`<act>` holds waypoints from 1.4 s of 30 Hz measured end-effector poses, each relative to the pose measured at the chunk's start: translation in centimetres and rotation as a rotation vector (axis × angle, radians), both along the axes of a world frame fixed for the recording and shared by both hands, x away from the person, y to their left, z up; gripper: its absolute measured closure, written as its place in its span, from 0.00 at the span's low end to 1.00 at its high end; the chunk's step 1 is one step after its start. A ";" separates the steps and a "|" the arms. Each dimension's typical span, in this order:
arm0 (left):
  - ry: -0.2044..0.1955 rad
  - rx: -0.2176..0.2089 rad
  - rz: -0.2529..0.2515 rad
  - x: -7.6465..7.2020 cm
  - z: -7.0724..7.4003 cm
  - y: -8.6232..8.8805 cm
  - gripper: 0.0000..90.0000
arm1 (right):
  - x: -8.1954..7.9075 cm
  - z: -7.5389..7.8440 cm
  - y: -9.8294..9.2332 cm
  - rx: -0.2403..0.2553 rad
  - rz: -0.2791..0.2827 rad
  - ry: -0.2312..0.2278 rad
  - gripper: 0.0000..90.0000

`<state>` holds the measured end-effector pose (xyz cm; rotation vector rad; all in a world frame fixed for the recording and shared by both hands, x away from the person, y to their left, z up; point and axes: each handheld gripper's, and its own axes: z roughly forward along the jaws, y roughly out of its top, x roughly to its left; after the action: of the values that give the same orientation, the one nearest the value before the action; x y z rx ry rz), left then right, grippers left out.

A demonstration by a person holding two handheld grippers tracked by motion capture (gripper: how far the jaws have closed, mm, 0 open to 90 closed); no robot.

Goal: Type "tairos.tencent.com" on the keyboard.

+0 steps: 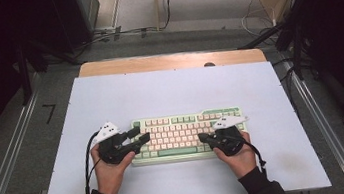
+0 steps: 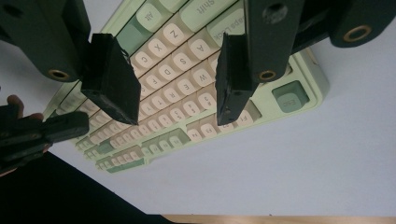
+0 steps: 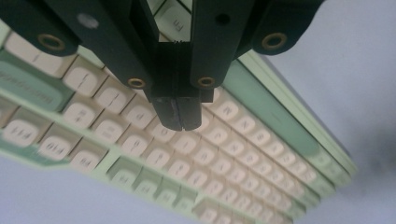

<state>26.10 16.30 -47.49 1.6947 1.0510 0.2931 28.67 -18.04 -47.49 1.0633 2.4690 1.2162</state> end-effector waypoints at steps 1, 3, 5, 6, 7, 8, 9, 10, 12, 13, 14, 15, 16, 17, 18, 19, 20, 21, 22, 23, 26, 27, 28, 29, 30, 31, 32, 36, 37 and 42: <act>0.000 -0.001 -0.001 0.0 0.0 0.0 0.57 | 0.0 0.2 -0.3 0.026 -0.006 -0.011 0.97; 0.000 -0.001 -0.001 0.0 0.0 0.0 0.57 | -0.1 0.6 -0.8 0.063 -0.026 -0.038 0.93; 0.002 0.001 -0.002 0.0 0.0 -0.1 0.57 | 0.0 0.8 -1.4 0.099 -0.043 -0.049 0.83; 0.003 -0.001 -0.003 0.0 0.0 -0.1 0.57 | 0.1 0.8 -1.6 0.119 -0.056 -0.050 0.77; 0.002 0.000 -0.005 0.0 0.0 -0.1 0.57 | 0.2 0.9 -1.8 0.137 -0.074 -0.051 0.68; 0.003 0.000 -0.005 0.0 0.0 -0.1 0.57 | 0.3 0.8 -2.0 0.148 -0.089 -0.053 0.62; 0.003 -0.002 -0.004 0.0 -0.1 -0.1 0.57 | 0.4 0.8 -2.2 0.158 -0.109 -0.051 0.57; 0.003 -0.002 -0.005 0.0 -0.1 -0.1 0.57 | 0.5 0.7 -2.3 0.164 -0.126 -0.047 0.53; 0.004 -0.001 -0.006 0.0 0.0 -0.1 0.57 | 0.7 0.6 -2.6 0.171 -0.153 -0.043 0.49; 0.005 0.001 -0.009 0.0 -0.1 -0.1 0.57 | 0.7 0.6 -2.8 0.173 -0.161 -0.040 0.48; 0.006 0.000 -0.011 0.0 -0.1 -0.1 0.57 | 0.8 0.5 -2.8 0.177 -0.166 -0.039 0.46; 0.006 0.001 -0.012 0.0 -0.1 -0.2 0.58 | 0.8 0.5 -2.9 0.177 -0.171 -0.041 0.46; 0.004 0.002 -0.014 0.0 -0.1 -0.2 0.58 | 0.8 0.5 -2.9 0.176 -0.175 -0.043 0.46; 0.006 0.003 -0.014 0.0 -0.1 -0.3 0.59 | 0.8 0.5 -2.9 0.175 -0.177 -0.043 0.46; 0.007 0.006 -0.021 0.0 -0.1 -0.3 0.59 | 0.8 0.5 -2.9 0.172 -0.182 -0.045 0.46; 0.010 0.007 -0.027 0.0 -0.2 -0.4 0.60 | 0.8 0.5 -2.8 0.170 -0.187 -0.048 0.46; 0.010 0.011 -0.033 0.0 -0.2 -0.6 0.61 | 0.8 0.5 -2.8 0.170 -0.188 -0.047 0.46; 0.012 0.015 -0.040 0.0 -0.3 -0.7 0.61 | 0.8 0.5 -2.8 0.168 -0.186 -0.045 0.46; 0.014 0.017 -0.049 0.0 -0.4 -0.9 0.61 | 0.8 0.5 -2.8 0.164 -0.187 -0.047 0.46; 0.016 0.019 -0.055 -0.1 -0.4 -1.2 0.61 | 0.8 0.5 -2.8 0.163 -0.190 -0.047 0.46; 0.019 0.038 -0.078 -0.1 -0.7 -1.9 0.61 | 0.8 0.5 -2.8 0.165 -0.190 -0.049 0.46; 0.019 0.048 -0.080 0.0 -0.8 -2.1 0.62 | 0.8 0.5 -2.8 0.163 -0.191 -0.050 0.47; 0.020 0.051 -0.082 0.0 -0.9 -2.4 0.63 | 0.8 0.5 -2.8 0.160 -0.192 -0.051 0.47; 0.024 0.055 -0.086 0.1 -1.0 -2.6 0.65 | 0.8 0.5 -2.7 0.158 -0.191 -0.049 0.47; 0.027 0.064 -0.090 0.2 -1.1 -2.7 0.67 | 0.8 0.5 -2.7 0.157 -0.189 -0.048 0.47; 0.030 0.067 -0.098 0.2 -1.2 -2.9 0.69 | 0.8 0.4 -2.7 0.156 -0.188 -0.048 0.48; 0.035 0.071 -0.110 0.3 -1.3 -3.1 0.73 | 0.8 0.4 -2.6 0.157 -0.185 -0.048 0.48; 0.049 0.088 -0.156 0.3 -1.4 -3.8 0.99 | 0.7 0.4 -2.5 0.152 -0.179 -0.047 0.49; 0.054 0.091 -0.165 0.4 -1.5 -3.9 1.00 | 0.7 0.4 -2.5 0.151 -0.179 -0.047 0.50; 0.071 0.109 -0.184 0.8 -1.9 -4.6 1.00 | 0.7 0.4 -2.4 0.147 -0.170 -0.050 0.51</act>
<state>26.87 11.66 -49.40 1.8978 0.9361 0.1749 29.41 -20.44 -47.11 1.2349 2.2288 1.3692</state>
